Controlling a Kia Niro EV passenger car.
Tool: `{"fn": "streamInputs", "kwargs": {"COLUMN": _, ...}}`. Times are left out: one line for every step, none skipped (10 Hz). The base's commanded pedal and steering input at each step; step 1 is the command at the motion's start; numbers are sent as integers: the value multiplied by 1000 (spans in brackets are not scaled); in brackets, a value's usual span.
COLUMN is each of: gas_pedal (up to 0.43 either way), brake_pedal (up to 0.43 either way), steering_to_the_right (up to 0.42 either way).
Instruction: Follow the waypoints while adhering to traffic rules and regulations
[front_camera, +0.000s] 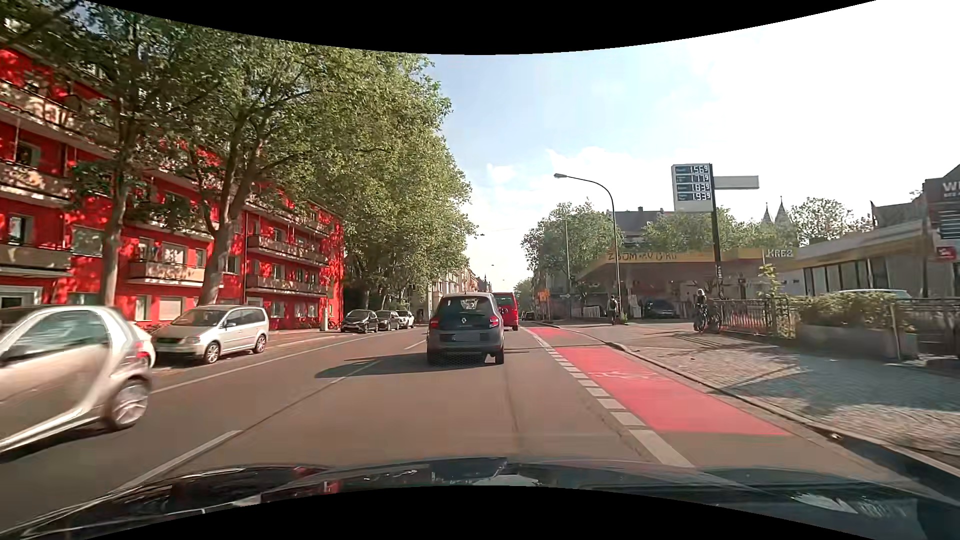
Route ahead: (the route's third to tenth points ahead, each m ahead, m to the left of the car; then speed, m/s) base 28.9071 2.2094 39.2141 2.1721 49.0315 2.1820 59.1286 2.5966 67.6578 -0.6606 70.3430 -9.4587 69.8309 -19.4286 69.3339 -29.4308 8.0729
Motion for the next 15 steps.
{"fn": "streamInputs", "kwargs": {"gas_pedal": 189, "brake_pedal": 0, "steering_to_the_right": 9}}
{"fn": "streamInputs", "kwargs": {"gas_pedal": 189, "brake_pedal": 0, "steering_to_the_right": 8}}
{"fn": "streamInputs", "kwargs": {"gas_pedal": 189, "brake_pedal": 0, "steering_to_the_right": 8}}
{"fn": "streamInputs", "kwargs": {"gas_pedal": 189, "brake_pedal": 0, "steering_to_the_right": 8}}
{"fn": "streamInputs", "kwargs": {"gas_pedal": 189, "brake_pedal": 0, "steering_to_the_right": 8}}
{"fn": "streamInputs", "kwargs": {"gas_pedal": 177, "brake_pedal": 0, "steering_to_the_right": 6}}
{"fn": "streamInputs", "kwargs": {"gas_pedal": 177, "brake_pedal": 0, "steering_to_the_right": 4}}
{"fn": "streamInputs", "kwargs": {"gas_pedal": 177, "brake_pedal": 0, "steering_to_the_right": 3}}
{"fn": "streamInputs", "kwargs": {"gas_pedal": 177, "brake_pedal": 0, "steering_to_the_right": 3}}
{"fn": "streamInputs", "kwargs": {"gas_pedal": 157, "brake_pedal": 0, "steering_to_the_right": 3}}
{"fn": "streamInputs", "kwargs": {"gas_pedal": 110, "brake_pedal": 0, "steering_to_the_right": 3}}
{"fn": "streamInputs", "kwargs": {"gas_pedal": 79, "brake_pedal": 0, "steering_to_the_right": 2}}
{"fn": "streamInputs", "kwargs": {"gas_pedal": 79, "brake_pedal": 0, "steering_to_the_right": 0}}
{"fn": "streamInputs", "kwargs": {"gas_pedal": 79, "brake_pedal": 0, "steering_to_the_right": 0}}
{"fn": "streamInputs", "kwargs": {"gas_pedal": 79, "brake_pedal": 0, "steering_to_the_right": -2}}
